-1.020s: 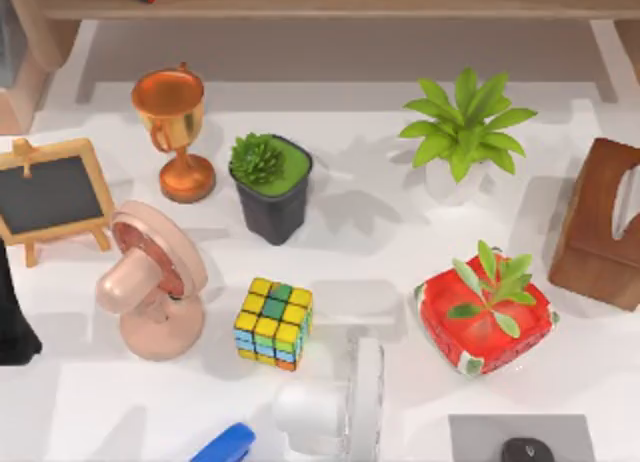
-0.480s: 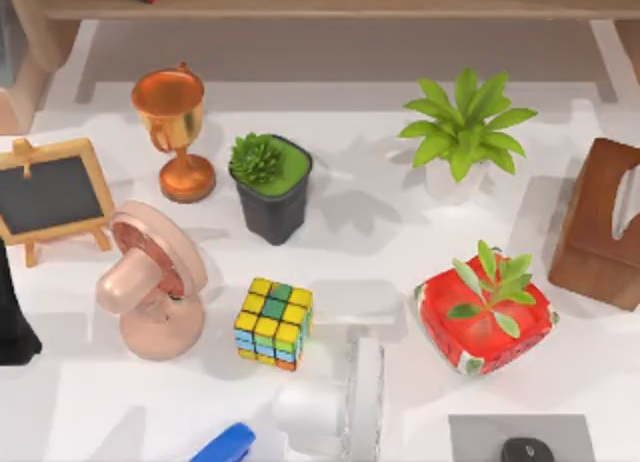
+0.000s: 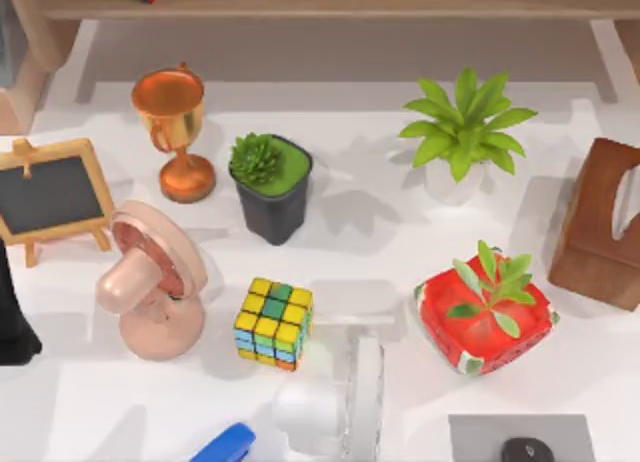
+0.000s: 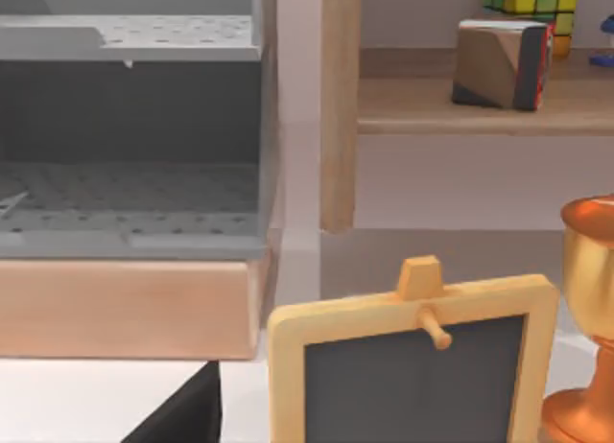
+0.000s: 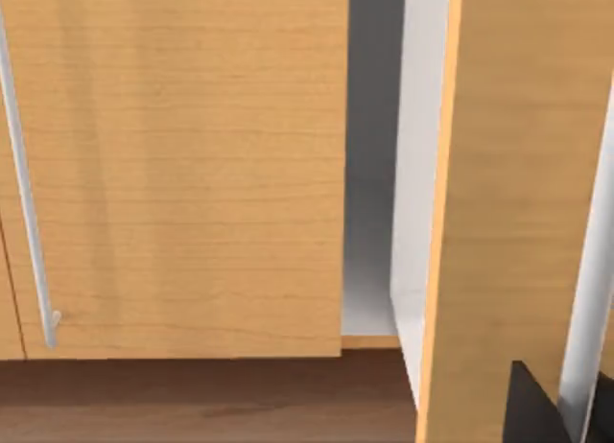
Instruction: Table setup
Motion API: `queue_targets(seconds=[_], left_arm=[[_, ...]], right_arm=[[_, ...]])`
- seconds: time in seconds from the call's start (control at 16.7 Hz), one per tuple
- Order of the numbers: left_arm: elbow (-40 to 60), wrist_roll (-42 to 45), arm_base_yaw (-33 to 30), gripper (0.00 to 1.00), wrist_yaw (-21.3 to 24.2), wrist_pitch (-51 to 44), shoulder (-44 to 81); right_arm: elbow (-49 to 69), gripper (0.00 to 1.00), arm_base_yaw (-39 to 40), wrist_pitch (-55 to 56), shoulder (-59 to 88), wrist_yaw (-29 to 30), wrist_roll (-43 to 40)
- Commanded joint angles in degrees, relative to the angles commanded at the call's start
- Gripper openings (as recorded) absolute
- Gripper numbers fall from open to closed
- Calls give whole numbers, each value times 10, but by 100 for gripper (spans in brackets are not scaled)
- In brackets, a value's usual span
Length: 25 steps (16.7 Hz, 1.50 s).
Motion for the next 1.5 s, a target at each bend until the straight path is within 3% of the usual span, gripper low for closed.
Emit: queue_targets(seconds=[1.14, 1.5], left_arm=[[0, 0, 0, 100, 0, 0, 0], [0, 0, 0, 100, 0, 0, 0]], right_arm=[[132, 0, 68, -88, 63, 71, -8], [248, 0, 106, -150, 112, 112, -8]])
